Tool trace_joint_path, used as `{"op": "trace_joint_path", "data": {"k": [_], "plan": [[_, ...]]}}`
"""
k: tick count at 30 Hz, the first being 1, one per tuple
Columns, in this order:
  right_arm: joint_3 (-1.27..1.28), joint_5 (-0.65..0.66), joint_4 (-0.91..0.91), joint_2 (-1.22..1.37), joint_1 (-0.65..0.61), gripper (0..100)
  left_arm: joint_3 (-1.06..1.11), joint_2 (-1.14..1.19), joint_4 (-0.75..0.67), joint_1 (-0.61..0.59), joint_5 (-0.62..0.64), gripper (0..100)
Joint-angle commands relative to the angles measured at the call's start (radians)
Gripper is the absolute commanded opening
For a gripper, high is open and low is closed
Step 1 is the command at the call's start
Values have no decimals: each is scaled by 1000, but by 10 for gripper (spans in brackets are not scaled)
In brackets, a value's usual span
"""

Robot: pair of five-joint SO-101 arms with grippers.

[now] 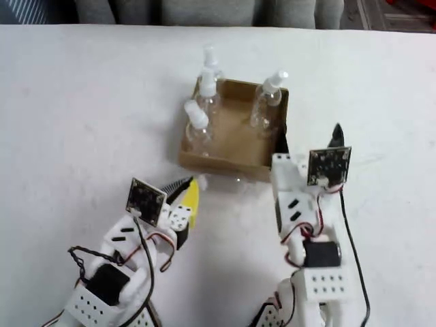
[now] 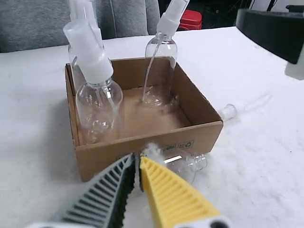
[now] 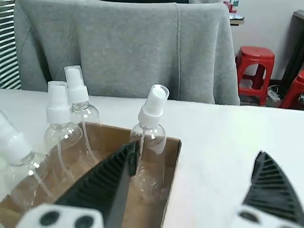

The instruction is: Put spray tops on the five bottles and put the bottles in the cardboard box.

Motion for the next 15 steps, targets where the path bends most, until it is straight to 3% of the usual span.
{"op": "trace_joint_path", "data": {"k": [1, 6, 11, 15], "plan": [[-17, -6, 252, -176, 84, 211, -3, -7, 5, -10, -11, 24], [-12, 5, 478, -357, 263, 9, -3, -7, 6, -10, -11, 24], [-11, 9, 687, -424, 475, 107, -3, -7, 6, -10, -11, 24], [-9, 155, 742, -406, 607, 111, -3, -7, 6, -10, -11, 24]]}}
